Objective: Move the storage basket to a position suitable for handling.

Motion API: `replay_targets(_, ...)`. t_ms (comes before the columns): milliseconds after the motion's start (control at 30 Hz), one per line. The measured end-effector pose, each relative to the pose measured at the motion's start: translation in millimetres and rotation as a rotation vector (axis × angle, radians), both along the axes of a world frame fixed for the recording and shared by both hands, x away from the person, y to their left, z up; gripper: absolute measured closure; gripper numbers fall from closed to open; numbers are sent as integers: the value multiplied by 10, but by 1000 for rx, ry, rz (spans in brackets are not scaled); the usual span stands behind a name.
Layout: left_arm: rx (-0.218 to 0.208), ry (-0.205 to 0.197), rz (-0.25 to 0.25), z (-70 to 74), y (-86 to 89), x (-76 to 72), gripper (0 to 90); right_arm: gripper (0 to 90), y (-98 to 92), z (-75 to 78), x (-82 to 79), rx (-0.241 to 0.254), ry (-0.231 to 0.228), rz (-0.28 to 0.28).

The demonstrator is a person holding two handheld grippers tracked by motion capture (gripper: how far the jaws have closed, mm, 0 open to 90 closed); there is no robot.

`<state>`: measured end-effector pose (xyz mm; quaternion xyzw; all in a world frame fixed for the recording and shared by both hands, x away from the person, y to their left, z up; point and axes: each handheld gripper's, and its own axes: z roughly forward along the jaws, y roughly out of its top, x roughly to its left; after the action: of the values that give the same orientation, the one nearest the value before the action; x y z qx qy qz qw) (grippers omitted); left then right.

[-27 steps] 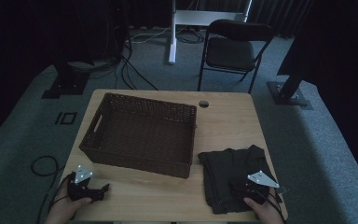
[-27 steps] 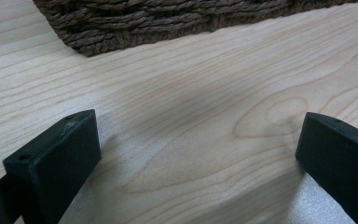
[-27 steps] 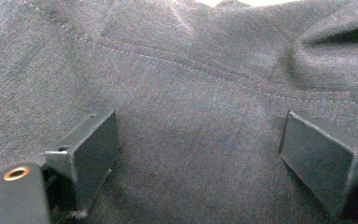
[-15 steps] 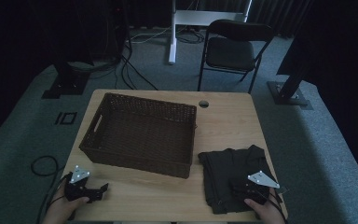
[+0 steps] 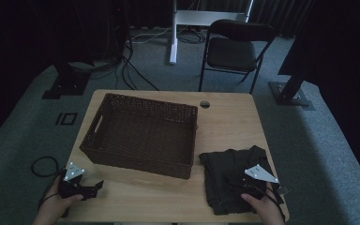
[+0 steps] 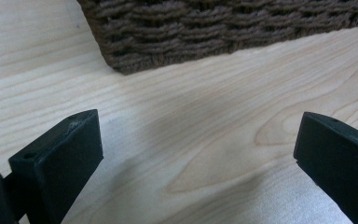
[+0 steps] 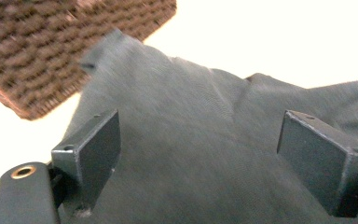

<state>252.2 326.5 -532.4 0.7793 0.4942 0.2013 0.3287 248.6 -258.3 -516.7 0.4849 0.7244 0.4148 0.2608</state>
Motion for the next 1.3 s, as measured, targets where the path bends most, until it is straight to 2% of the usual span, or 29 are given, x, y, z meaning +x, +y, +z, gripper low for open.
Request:
replay_targets(167,-4,-15,-1,63,30,31,16,132,133,117,59,8,-18,32)
replay_targets(300,-7,-33,-5,154,61,43,16,132,214,225,118,33,-30,35)
replay_targets(467,-3,-75,-3,342,125,66,16,132,313,344,174,44,-46,48)
replay_targets(500,-3,-75,-3,342,125,66,16,132,339,368,186,47,-53,53)
replay_targets(533,-7,-99,-10,445,146,87,16,132,373,398,204,49,-59,59)
replay_targets(633,-20,-125,-10,555,163,119,16,132,426,441,238,46,-67,65)
replay_targets(700,-20,-125,-10,555,163,119,16,132,443,454,249,49,-69,68)
replay_targets(733,-22,-139,-12,629,170,141,16,132,443,454,249,49,-69,68)
replay_targets(767,-26,-153,-14,704,176,173,16,132,504,491,275,34,-74,81)
replay_targets(800,-26,-153,-14,704,176,173,16,132,504,491,275,34,-74,81)
replay_targets(833,-29,-161,-13,763,181,209,16,133,535,506,286,23,-78,92)
replay_targets(1033,-74,-197,-12,873,200,326,16,132,626,549,321,40,-83,104)
replay_targets(1133,-75,-201,-13,895,201,359,16,132,660,564,337,44,-88,106)
replay_targets(1167,-57,-209,-20,921,200,407,16,132,675,569,347,45,-89,108)
replay_targets(1300,-67,-226,-13,948,215,504,16,132,721,589,379,47,-95,110)
